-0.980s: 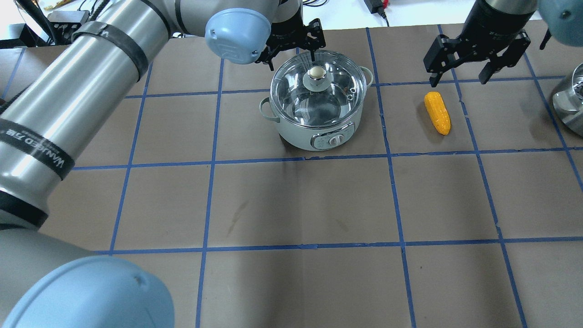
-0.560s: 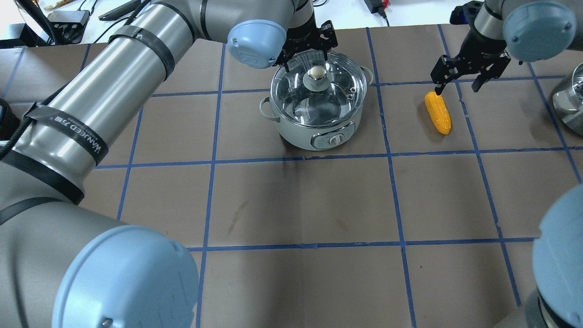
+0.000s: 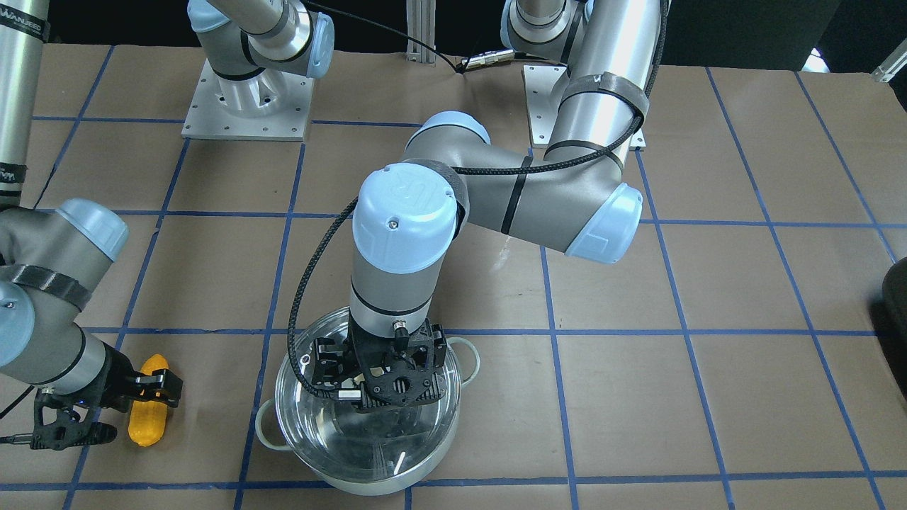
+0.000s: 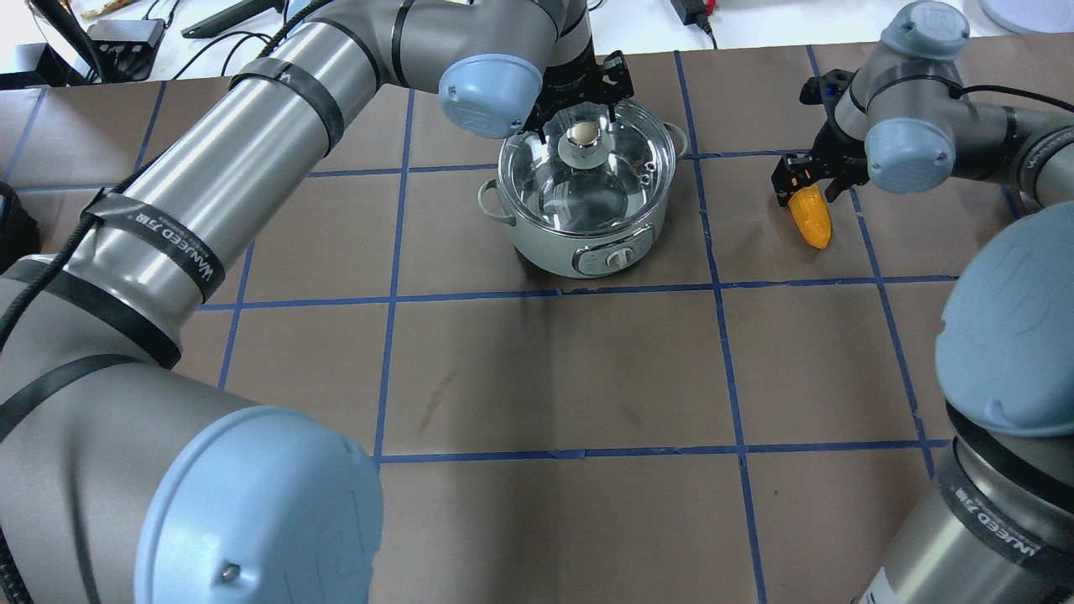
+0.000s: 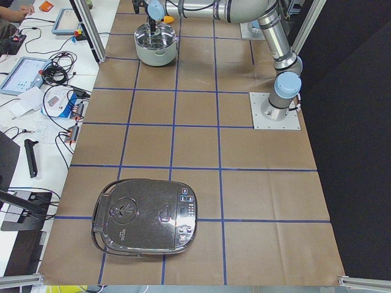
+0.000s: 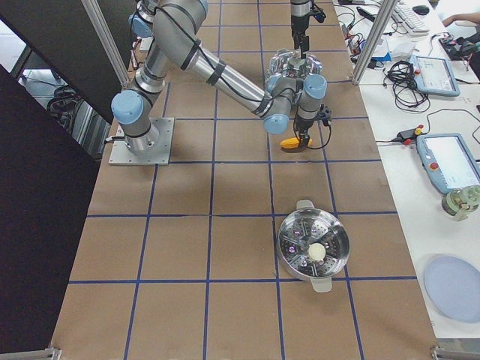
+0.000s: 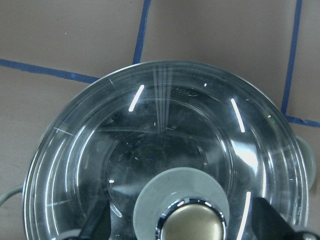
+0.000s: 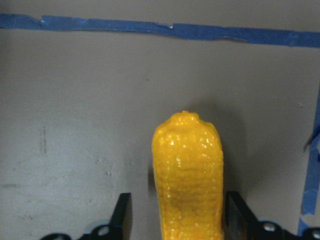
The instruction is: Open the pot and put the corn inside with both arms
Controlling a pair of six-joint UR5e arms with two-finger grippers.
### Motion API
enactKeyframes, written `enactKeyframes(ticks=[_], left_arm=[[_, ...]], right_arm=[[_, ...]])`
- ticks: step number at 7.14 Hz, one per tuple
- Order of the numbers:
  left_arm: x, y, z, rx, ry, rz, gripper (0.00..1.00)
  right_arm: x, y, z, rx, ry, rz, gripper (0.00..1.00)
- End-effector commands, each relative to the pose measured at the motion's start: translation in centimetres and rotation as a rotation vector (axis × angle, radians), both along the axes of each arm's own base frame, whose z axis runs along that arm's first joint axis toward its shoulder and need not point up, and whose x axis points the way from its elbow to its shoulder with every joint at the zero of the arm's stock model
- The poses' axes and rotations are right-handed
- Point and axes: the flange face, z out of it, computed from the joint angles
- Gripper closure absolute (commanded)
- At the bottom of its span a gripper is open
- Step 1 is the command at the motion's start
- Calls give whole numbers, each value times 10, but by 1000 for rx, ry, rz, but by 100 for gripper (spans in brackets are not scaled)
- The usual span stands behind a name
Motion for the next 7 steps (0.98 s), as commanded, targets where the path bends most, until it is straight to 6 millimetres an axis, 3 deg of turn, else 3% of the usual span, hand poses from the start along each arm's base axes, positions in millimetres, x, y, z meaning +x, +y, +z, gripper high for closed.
enactKeyframes(ticks=[1,2,3,4,6,7], left_arm=[[0,1,-2,1,0,-8,24],[-3,3,-3,2,0,-11,40],[-7,6,-2,4,1,-8,43],[-11,8,-2,5,1,-12,46],[-11,10,10,-6,5,-12,64],[-8,17,35,-30,9,-22,66]], right_arm=[[0,1,-3,1,3,1,84],[-1,-1,2,-5,12,5,93],[-2,0,19,-15,23,5,93],[1,10,68,-7,21,3,93],[17,19,176,-3,10,8,95],[46,18,209,19,1,13,95]])
